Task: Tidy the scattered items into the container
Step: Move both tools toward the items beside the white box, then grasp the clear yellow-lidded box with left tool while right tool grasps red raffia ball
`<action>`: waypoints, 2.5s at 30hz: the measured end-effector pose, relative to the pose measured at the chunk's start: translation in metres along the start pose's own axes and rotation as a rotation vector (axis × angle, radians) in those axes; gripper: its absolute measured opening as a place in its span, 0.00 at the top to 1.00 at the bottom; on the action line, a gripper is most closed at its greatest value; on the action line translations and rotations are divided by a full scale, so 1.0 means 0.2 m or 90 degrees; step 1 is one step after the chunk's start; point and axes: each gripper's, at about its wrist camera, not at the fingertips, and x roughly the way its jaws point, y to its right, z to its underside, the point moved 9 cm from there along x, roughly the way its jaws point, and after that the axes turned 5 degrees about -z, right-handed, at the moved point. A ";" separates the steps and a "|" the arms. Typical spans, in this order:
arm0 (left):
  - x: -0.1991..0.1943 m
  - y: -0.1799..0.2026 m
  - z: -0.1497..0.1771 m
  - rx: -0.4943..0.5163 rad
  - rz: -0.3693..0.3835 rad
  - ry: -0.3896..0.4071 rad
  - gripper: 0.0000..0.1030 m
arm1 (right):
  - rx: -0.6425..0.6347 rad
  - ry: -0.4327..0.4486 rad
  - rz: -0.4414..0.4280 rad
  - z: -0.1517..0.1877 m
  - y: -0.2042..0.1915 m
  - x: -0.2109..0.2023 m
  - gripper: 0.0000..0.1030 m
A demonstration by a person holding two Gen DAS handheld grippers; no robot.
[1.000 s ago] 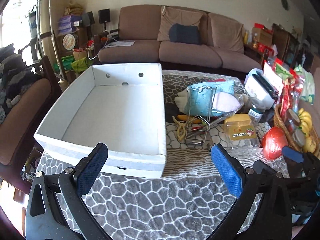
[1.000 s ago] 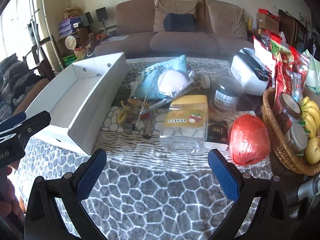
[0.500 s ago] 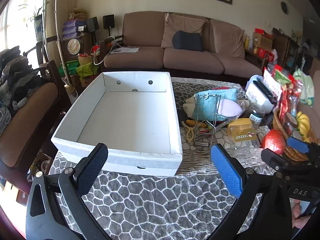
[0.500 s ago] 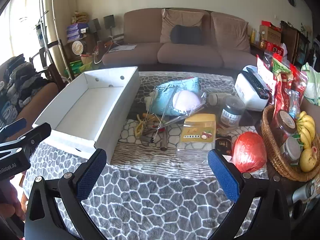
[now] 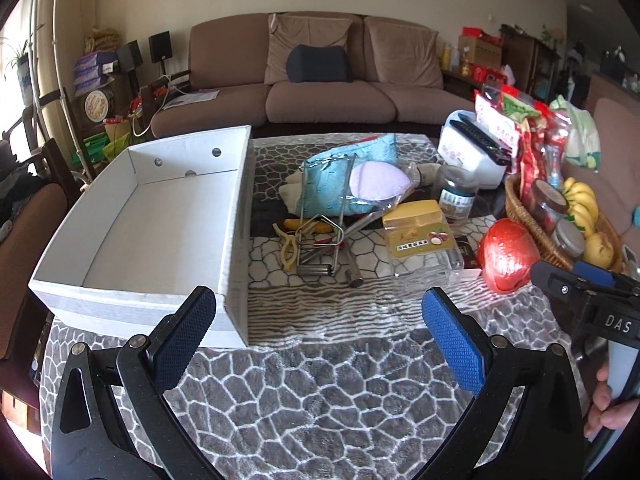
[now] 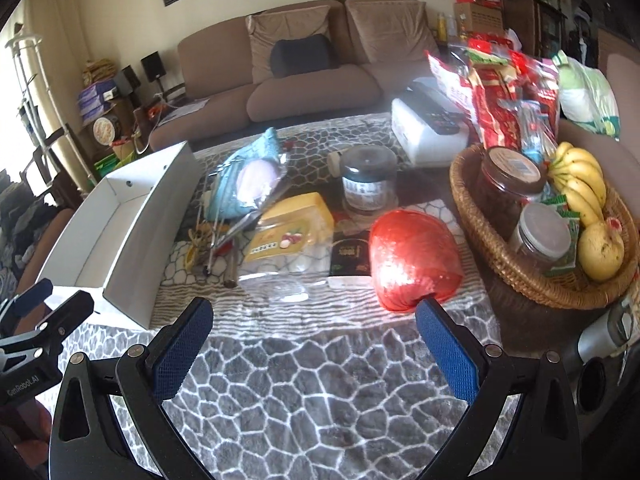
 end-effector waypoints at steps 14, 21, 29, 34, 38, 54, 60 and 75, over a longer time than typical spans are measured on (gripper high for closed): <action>0.34 0.23 0.12 0.007 0.039 -0.064 0.00 | 0.189 0.015 -0.038 0.07 0.43 0.16 0.00; 0.49 0.30 0.12 0.003 0.043 -0.084 0.00 | 0.296 0.013 -0.122 0.05 0.53 0.29 0.00; 0.64 0.38 0.09 0.010 0.038 -0.093 0.00 | 0.380 0.020 -0.182 0.02 0.62 0.39 0.05; 0.68 0.41 0.08 -0.005 0.053 -0.098 0.00 | 0.436 0.018 -0.245 0.03 0.61 0.40 0.11; 0.71 0.42 0.08 0.004 0.047 -0.102 0.00 | 0.465 0.002 -0.277 0.03 0.61 0.42 0.11; 0.67 0.43 0.04 -0.008 0.056 -0.082 0.00 | 0.463 -0.003 -0.280 0.07 0.59 0.29 0.13; 0.68 0.50 0.00 -0.009 0.061 -0.073 0.00 | 0.485 0.012 -0.263 0.03 0.61 0.41 0.13; 0.88 0.72 0.13 0.075 0.034 -0.092 0.00 | 0.500 0.013 -0.295 -0.02 0.59 0.48 0.13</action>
